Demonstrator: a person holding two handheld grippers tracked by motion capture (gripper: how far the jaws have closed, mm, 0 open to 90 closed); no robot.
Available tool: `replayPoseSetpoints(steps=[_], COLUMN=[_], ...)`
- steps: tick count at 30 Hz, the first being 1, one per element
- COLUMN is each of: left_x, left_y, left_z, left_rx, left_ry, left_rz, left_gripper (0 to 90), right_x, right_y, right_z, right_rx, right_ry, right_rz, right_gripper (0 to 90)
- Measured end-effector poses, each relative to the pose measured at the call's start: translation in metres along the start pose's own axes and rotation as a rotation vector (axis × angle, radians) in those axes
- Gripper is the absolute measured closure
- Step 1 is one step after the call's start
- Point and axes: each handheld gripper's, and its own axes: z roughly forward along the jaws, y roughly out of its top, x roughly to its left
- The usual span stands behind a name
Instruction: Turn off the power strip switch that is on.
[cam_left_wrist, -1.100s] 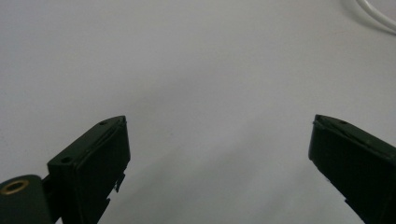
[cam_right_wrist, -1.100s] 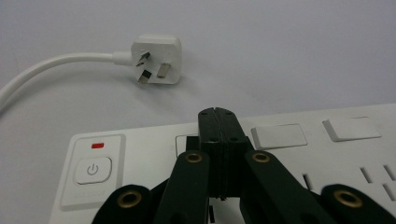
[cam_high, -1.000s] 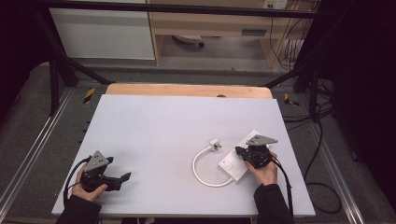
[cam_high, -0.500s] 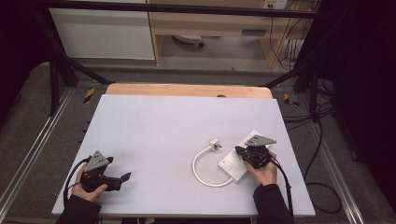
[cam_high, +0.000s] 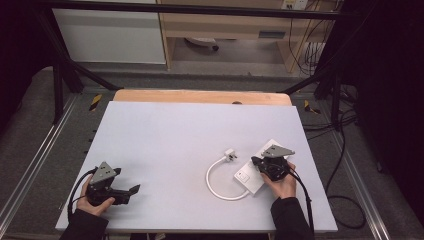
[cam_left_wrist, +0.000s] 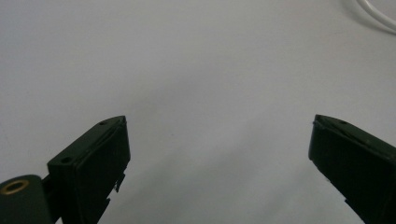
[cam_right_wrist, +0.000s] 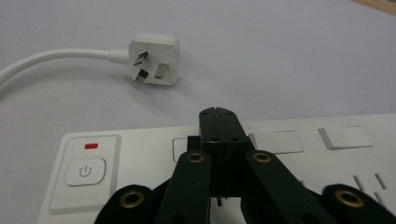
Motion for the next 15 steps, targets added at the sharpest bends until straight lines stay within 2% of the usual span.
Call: replayPoseSetpoints(steps=[6,9,12,15], left_x=[-0.0001,-0.0001,0.0002,0.0003], left_y=[0.0001,0.0000,0.0000,-0.0001], left_z=[-0.0004,-0.0003,-0.0001,0.0000], left_rx=[-0.001,0.000,-0.001,0.001], left_ry=[0.000,0.000,0.000,0.001], left_rz=[-0.001,-0.002,-0.003,-0.001], left_gripper=[5.0,5.1,5.0,5.0], right_x=[-0.0008,-0.0014,-0.0047,-0.0044], right_y=[-0.0004,-0.0013,-0.0040,-0.0035], right_z=[0.0007,0.0012,0.0004,0.0002], right_rx=[-0.003,0.005,-0.011,-0.006], right_ry=[-0.002,-0.042,-0.009,-0.012], right_rz=[-0.003,-0.014,0.030,0.022], right_gripper=[90.0,90.0,90.0,90.0])
